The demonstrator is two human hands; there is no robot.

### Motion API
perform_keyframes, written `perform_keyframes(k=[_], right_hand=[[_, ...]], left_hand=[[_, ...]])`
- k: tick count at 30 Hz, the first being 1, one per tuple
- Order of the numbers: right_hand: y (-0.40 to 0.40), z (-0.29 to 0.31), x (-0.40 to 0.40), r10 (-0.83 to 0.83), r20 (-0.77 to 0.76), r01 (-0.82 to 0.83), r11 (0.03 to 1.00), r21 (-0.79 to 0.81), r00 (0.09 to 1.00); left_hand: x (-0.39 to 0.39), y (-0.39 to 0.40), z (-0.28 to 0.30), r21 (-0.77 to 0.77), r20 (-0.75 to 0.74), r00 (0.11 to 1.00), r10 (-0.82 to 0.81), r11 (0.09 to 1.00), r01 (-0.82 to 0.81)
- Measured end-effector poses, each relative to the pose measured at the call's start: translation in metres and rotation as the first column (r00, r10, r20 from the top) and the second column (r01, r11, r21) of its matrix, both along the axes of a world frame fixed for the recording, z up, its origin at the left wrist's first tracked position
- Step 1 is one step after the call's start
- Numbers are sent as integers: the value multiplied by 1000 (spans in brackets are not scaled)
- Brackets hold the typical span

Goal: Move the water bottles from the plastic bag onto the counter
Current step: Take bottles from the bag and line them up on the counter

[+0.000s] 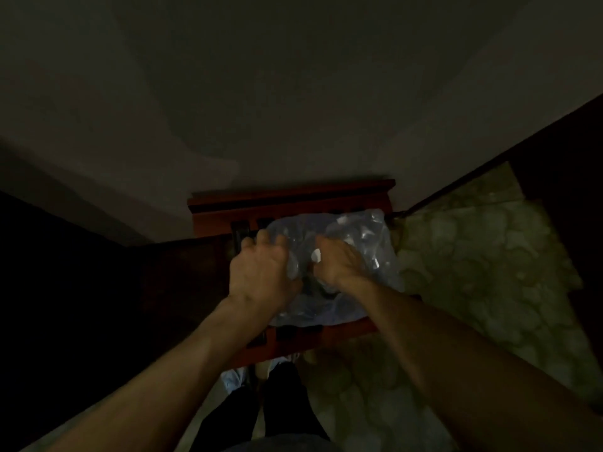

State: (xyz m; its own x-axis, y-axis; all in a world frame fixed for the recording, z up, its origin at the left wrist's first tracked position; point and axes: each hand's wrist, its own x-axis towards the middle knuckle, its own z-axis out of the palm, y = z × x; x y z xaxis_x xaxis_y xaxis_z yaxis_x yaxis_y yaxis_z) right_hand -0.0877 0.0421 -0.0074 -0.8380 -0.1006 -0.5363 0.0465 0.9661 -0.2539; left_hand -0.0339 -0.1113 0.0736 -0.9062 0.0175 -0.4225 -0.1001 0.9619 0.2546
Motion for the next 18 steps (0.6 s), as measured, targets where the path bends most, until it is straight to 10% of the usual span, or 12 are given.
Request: perform_keyframes(k=[12,18], right_hand=[[-26,132,-13,-236,-279,192,966,-176,931],[-34,195,-16,-250,-476,149,959,-241,843]], left_hand=[[-13,-21,88,29,-325,941,91,996,-86],[-16,-75,109,286,-69,861,504,837,-467]])
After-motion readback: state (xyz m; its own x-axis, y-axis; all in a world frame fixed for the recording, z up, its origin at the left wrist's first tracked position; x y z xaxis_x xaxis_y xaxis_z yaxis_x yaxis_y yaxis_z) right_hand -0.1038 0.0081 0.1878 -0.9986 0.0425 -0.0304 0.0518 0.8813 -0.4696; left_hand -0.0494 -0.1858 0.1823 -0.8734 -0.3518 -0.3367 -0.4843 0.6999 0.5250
